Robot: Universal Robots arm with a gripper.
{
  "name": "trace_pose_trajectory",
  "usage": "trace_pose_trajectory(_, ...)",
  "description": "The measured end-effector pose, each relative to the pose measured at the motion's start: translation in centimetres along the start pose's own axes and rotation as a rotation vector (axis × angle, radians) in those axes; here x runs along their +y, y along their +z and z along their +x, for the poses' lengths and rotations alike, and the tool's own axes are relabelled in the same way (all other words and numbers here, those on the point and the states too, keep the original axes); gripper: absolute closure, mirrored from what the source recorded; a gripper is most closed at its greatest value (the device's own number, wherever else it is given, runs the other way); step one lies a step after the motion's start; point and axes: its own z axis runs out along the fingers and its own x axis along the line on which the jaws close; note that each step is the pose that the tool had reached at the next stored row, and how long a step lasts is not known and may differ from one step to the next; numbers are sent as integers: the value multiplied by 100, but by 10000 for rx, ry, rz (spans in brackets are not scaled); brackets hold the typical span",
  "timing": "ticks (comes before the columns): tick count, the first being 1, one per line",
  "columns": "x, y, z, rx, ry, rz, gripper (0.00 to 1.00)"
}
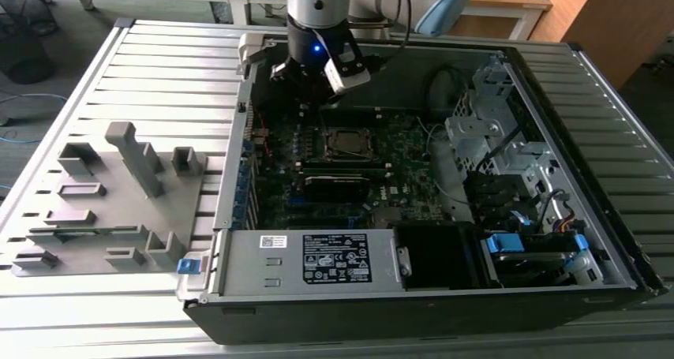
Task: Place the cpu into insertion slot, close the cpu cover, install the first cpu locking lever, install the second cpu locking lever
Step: 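Install the first cpu locking lever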
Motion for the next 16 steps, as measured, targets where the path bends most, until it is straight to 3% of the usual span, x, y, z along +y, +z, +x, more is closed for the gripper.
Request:
trace_pose_trajectory(4, 0, -12, 0, -1, 0, -22, 90)
trace_pose_trajectory(5, 0, -12, 0, 0, -2, -110, 90)
trace_pose_trajectory(6, 0, -12, 1, 1, 0, -267, 90)
trace_pose_trajectory(7, 0, -12, 2, 0, 1, -325, 90)
trace_pose_trajectory(14, -1, -12, 64, -27, 0, -333, 90)
trace_pose_trajectory(16, -1, -12, 75, -43, 0, -408, 90)
